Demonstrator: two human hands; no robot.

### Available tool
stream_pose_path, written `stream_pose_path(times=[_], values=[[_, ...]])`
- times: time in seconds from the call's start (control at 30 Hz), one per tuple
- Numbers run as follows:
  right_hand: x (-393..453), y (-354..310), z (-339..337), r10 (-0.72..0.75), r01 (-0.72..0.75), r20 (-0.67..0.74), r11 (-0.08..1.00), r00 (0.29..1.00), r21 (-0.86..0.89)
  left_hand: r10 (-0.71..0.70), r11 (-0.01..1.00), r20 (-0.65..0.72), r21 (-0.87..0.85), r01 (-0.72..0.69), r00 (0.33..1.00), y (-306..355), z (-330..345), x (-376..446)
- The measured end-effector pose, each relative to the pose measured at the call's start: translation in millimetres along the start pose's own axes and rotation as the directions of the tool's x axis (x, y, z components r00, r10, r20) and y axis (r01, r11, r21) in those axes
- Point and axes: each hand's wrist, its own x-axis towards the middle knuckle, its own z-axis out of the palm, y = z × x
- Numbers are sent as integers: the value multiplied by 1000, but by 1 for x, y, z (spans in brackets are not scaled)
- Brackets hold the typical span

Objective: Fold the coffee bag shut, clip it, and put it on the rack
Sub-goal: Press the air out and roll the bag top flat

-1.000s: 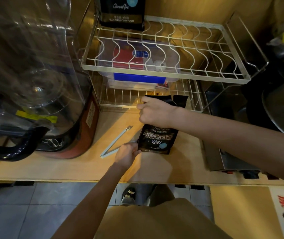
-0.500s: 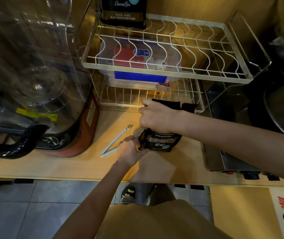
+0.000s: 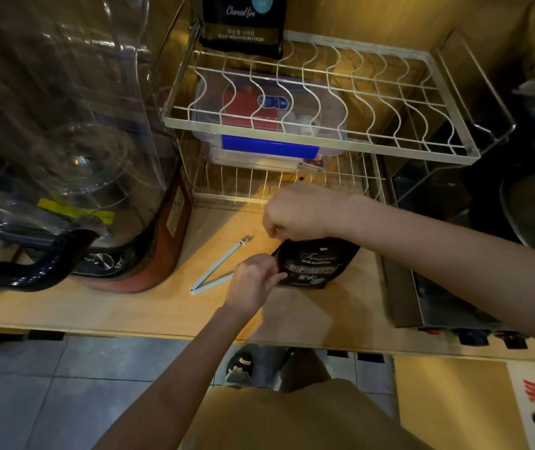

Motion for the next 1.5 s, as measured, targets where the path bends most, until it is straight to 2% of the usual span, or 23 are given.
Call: stream_pose_path(times=[0.1,0.2,0.3,0.4,0.5,0.57,0.63,0.7,0.83,1.03,1.23,1.37,1.5], values=[[14,0,-7,83,-81,-64,996,994,31,66,996,13,54,-67,998,7,1,0],[24,-9,-7,156,-144,67,978,985,-153,114,989,26,94,-116,993,9,4,-1],[34,-18,5,266,-171,234,917,935,-359,109,987,17,115,-111,994,10,7,-2],[38,-22,18,296,-167,263,892,918,-419,101,991,27,90,-103,994,13,7,-4],[29,-17,19,205,-101,218,906,954,-411,-2,992,46,-123,7,999,12,0,-9],[19,-12,14,171,-88,181,915,969,-394,-135,953,-9,-275,128,991,8,-5,-11],[10,-8,9,181,-115,161,929,970,-351,-249,926,-89,-315,209,965,3,-9,-5],[3,-6,6,210,-154,162,940,964,-306,-262,937,-87,-261,231,961,1,-8,5],[-6,0,11,252,-211,106,931,962,-298,-202,966,-2,-165,199,979,2,0,18],[-11,-2,18,278,-243,100,932,955,-268,-283,948,46,-135,287,958,7,3,25],[-14,-2,20,299,-275,96,939,949,-206,-244,967,83,92,237,966,9,4,25],[-18,0,14,329,-304,110,932,938,-199,-172,975,126,163,151,977,10,3,30],[-18,-3,4,355,-312,151,917,923,-248,-162,967,127,218,132,979,8,3,31]])
